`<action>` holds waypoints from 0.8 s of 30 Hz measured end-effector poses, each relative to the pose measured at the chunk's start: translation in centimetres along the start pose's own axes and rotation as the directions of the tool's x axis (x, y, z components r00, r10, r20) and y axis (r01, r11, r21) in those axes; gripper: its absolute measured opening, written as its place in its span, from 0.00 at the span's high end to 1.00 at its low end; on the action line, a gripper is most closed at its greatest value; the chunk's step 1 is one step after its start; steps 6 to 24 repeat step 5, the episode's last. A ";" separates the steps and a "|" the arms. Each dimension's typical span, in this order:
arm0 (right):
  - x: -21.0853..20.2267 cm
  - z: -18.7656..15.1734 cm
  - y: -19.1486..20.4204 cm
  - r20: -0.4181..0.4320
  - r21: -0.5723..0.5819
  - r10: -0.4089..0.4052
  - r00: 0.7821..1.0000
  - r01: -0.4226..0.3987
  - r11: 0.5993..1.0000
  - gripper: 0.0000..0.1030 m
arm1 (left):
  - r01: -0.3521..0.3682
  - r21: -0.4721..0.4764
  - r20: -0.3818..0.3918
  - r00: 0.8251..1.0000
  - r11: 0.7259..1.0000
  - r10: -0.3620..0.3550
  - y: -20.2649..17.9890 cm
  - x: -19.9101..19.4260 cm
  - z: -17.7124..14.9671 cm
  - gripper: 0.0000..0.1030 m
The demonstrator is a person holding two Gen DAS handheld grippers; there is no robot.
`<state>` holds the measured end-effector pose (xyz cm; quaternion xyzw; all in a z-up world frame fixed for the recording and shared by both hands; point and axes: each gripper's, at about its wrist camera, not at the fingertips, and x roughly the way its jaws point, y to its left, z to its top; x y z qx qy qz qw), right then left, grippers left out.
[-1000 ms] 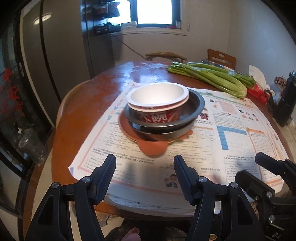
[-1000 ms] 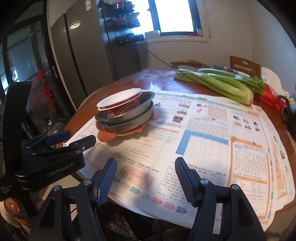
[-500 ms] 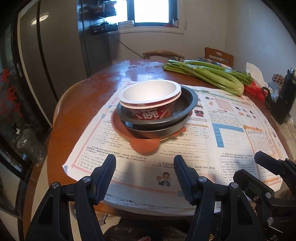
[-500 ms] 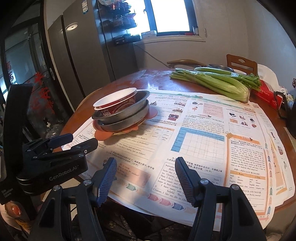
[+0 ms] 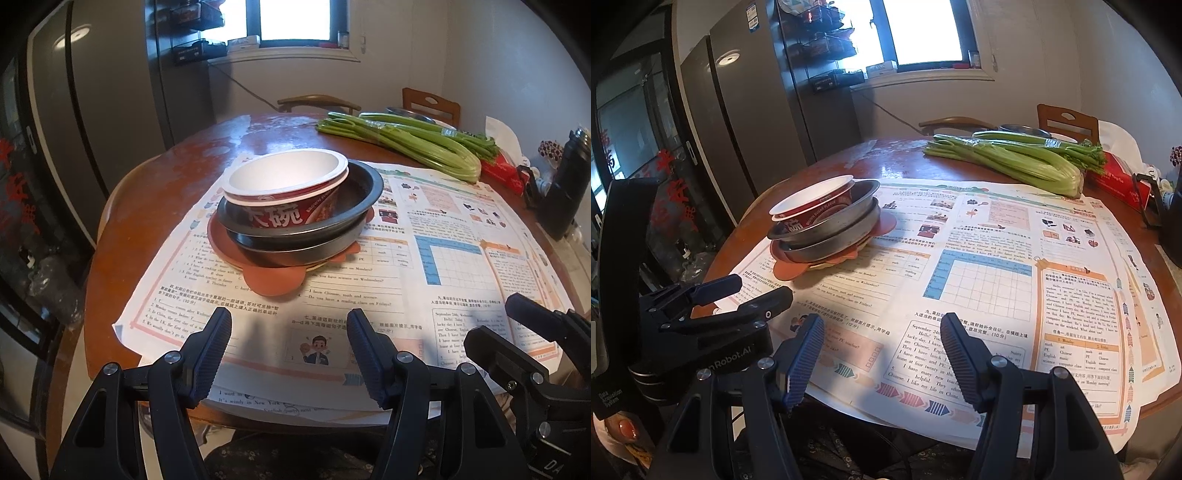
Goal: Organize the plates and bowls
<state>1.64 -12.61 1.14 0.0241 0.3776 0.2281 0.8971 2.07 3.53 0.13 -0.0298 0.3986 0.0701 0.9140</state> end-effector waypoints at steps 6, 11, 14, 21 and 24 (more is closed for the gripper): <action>0.3 0.3 -1.1 -0.002 0.021 -0.007 1.000 0.007 1.000 0.37 | 0.015 -0.036 0.012 1.000 0.999 -0.014 3.3 0.4 2.9 0.35; 0.3 0.3 -1.1 -0.002 0.021 -0.007 1.000 0.007 1.000 0.37 | 0.015 -0.036 0.012 1.000 0.999 -0.014 3.3 0.4 2.9 0.35; 0.3 0.3 -1.1 -0.002 0.021 -0.007 1.000 0.007 1.000 0.37 | 0.015 -0.036 0.012 1.000 0.999 -0.014 3.3 0.4 2.9 0.35; 0.3 0.3 -1.1 -0.002 0.021 -0.007 1.000 0.007 1.000 0.37 | 0.015 -0.036 0.012 1.000 0.999 -0.014 3.3 0.4 2.9 0.35; 0.3 0.3 -1.1 -0.002 0.021 -0.007 1.000 0.007 1.000 0.37 | 0.015 -0.036 0.012 1.000 0.999 -0.014 3.3 0.4 2.9 0.35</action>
